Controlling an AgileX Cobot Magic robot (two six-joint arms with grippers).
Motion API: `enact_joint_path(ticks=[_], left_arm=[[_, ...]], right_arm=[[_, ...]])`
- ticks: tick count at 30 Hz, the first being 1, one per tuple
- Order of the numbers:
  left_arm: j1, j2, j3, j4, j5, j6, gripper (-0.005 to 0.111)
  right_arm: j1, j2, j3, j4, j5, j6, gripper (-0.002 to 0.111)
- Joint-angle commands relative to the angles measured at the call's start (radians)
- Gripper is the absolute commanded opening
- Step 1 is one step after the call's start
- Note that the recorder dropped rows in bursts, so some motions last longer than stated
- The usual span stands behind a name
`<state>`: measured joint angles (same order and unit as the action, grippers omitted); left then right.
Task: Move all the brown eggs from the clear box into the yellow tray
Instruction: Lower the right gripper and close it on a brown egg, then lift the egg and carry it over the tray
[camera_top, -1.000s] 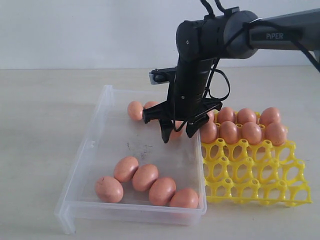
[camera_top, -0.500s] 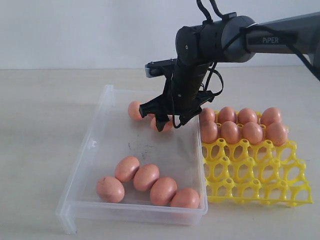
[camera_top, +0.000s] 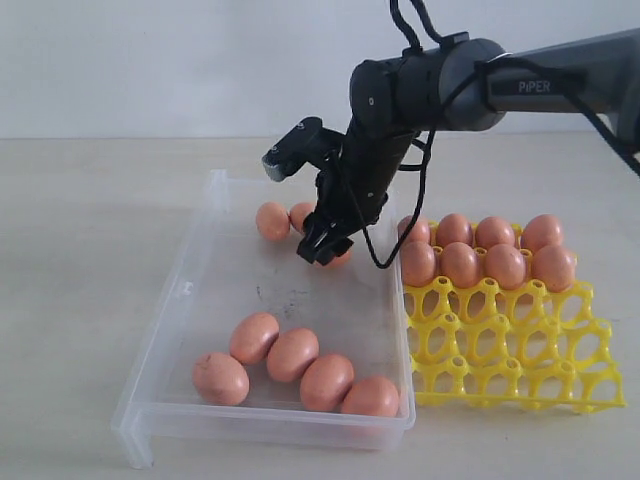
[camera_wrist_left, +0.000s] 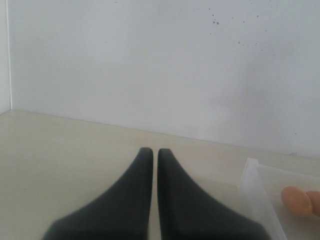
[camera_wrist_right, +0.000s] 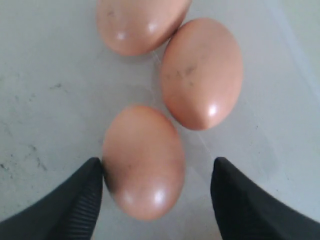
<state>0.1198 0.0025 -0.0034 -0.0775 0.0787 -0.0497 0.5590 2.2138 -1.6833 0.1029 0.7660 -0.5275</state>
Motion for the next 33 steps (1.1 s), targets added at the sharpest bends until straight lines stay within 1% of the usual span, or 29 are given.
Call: enact_joint_path(ticks=[1, 4, 8, 11, 13, 15, 16, 17, 18, 22, 27, 29, 32, 33], left_arm=[[-0.002, -0.002, 0.003, -0.009, -0.003, -0.009, 0.004], [-0.002, -0.002, 0.003, -0.009, -0.003, -0.009, 0.004], [-0.002, -0.002, 0.003, -0.009, -0.003, -0.009, 0.004], [-0.002, -0.002, 0.003, -0.009, -0.003, -0.009, 0.004], [-0.002, -0.002, 0.003, -0.009, -0.002, -0.009, 0.004], [-0.002, -0.002, 0.003, -0.009, -0.002, -0.009, 0.004], [-0.002, -0.002, 0.003, -0.009, -0.002, -0.009, 0.004], [-0.002, -0.002, 0.003, -0.009, -0.002, -0.009, 0.004], [-0.002, -0.002, 0.003, -0.009, -0.002, -0.009, 0.004], [-0.002, -0.002, 0.003, -0.009, -0.002, -0.009, 0.004], [-0.002, -0.002, 0.003, -0.009, -0.003, -0.009, 0.004], [-0.002, -0.002, 0.003, -0.009, -0.003, -0.009, 0.004], [-0.002, -0.002, 0.003, -0.009, -0.003, -0.009, 0.004], [-0.002, -0.002, 0.003, -0.009, -0.003, -0.009, 0.004]], right_arm=[[0.0, 0.032, -0.004, 0.019, -0.022, -0.041, 0.056], [0.0, 0.064, -0.004, 0.054, -0.037, -0.086, 0.056], [0.0, 0.066, -0.004, 0.072, -0.091, -0.086, 0.056], [0.0, 0.066, -0.004, 0.078, -0.098, -0.086, 0.056], [0.0, 0.066, -0.004, 0.078, -0.088, -0.084, 0.051], [0.0, 0.066, -0.004, 0.078, -0.08, -0.082, 0.034], [0.0, 0.066, -0.004, 0.078, -0.08, -0.074, 0.023], [0.0, 0.066, -0.004, 0.078, -0.08, -0.061, 0.004], [0.0, 0.066, -0.004, 0.08, -0.08, -0.045, 0.001], [-0.002, 0.028, -0.004, 0.082, -0.096, -0.003, 0.0], [-0.002, -0.091, -0.001, 0.082, -0.084, 0.098, 0.0], [-0.002, -0.132, 0.024, 0.082, -0.106, 0.128, 0.0], [-0.002, -0.27, 0.198, 0.02, -0.31, 0.264, 0.0], [-0.002, -0.343, 0.296, 0.011, -0.416, 0.28, 0.0]])
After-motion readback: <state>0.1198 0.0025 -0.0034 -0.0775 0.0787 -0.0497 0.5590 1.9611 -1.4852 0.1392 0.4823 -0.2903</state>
